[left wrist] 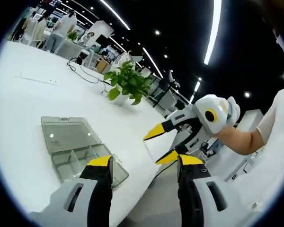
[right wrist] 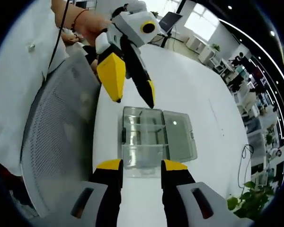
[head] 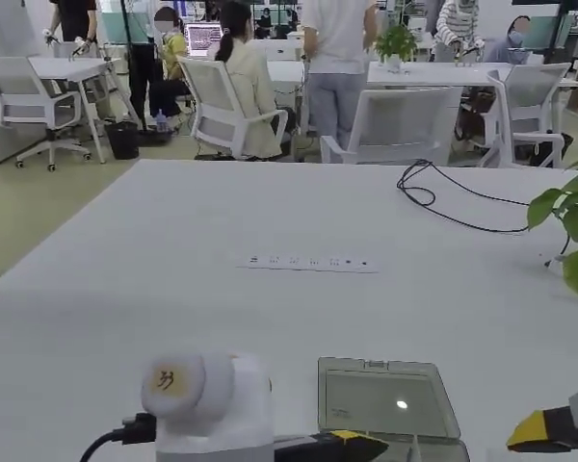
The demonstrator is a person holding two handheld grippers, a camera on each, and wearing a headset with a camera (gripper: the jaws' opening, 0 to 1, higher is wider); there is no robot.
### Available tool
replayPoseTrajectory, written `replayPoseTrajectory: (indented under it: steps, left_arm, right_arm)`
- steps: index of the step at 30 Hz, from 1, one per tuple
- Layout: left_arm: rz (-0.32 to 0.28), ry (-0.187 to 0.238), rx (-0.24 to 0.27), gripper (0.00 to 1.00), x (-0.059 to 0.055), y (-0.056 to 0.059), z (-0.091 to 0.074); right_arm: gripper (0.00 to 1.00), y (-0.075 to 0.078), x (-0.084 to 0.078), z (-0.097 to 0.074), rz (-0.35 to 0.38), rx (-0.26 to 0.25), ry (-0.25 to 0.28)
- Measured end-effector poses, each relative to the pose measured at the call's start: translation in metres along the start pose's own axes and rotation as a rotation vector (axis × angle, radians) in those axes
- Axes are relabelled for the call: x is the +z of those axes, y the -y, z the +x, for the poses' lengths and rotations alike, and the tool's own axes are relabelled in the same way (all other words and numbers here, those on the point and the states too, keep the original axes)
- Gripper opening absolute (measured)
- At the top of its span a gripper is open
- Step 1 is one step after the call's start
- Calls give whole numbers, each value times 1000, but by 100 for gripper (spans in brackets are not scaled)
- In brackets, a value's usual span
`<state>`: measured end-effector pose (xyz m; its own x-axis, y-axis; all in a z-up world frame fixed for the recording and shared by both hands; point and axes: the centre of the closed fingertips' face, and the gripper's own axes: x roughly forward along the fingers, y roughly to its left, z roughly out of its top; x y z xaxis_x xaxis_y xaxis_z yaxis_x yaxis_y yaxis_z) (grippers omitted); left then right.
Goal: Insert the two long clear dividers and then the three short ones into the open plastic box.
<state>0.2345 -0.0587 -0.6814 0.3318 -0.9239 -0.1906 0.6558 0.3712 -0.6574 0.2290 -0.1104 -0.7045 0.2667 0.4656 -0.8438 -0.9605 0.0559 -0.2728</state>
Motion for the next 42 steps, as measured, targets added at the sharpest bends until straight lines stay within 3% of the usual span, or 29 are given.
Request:
replayPoseTrajectory:
  steps: [9,14,29,42]
  left_arm:
    - [-145,-19,-25,32,-9,4,13]
    - [-185,-29,-46,23,-14,11,19]
    - [-217,-62,-75,1,-21,19,24]
    - [-235,-56,-56,0,-22,18,25]
  right_arm:
    - [33,-6,23,-3,-14,-2,23]
    - [33,-10,32,-3,-24,1,34]
    - [33,-13,37,-2,-36,4,31]
    - [33,-13,36,-1,-59,1,20]
